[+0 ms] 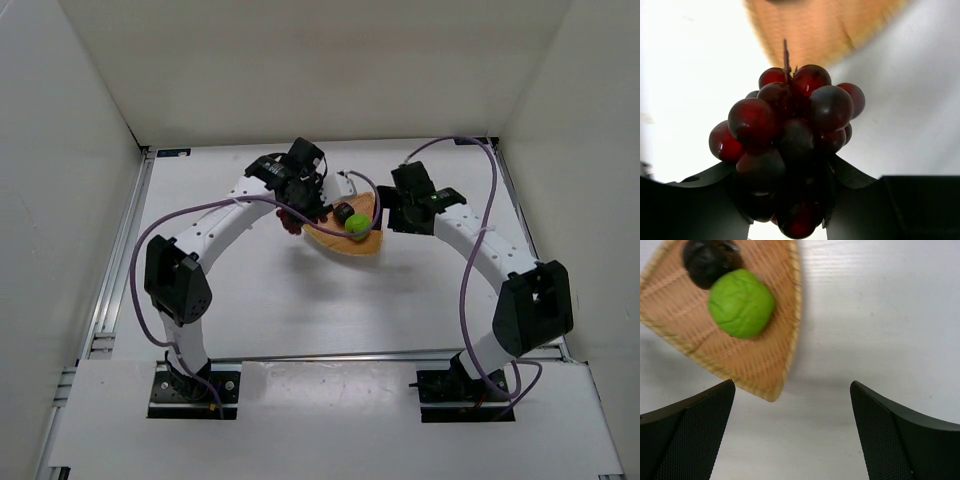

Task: Place and organize the fake fruits in the fruit bowl

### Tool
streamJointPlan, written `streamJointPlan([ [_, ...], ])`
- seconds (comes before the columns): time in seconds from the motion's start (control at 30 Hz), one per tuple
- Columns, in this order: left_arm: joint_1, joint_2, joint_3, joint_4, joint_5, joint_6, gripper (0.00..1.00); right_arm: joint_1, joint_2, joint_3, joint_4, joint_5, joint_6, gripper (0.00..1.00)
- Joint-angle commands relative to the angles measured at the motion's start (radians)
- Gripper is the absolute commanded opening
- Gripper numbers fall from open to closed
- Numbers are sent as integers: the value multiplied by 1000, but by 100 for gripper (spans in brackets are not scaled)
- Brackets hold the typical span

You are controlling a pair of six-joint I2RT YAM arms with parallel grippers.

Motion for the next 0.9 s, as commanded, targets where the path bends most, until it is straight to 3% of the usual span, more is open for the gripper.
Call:
streamJointPlan([
  [0.0,-20,-45,63,108,-31,-82,41,-28,-51,-45,24,89,93,100],
  [0.07,-30,-18,63,194,-57,-54,41,-38,-80,-76,11,151,156,100],
  [0.23,-72,99,157,195,-46,-36,41,-102,-120,-99,-12,209,222,100],
  [0.53,-72,265,283,204,7,-47,52,-159,-160,-147,-42,231,222,100],
  [0.67,-95,242,215,204,29,-24,67,-168,-180,-168,-42,240,213,100],
  [0.83,-126,265,192,150,29,-2,79,-168,-180,-178,-42,240,213,100],
  [0.87,-126,265,203,117,58,-2,91,-168,-180,-178,-42,240,222,100],
])
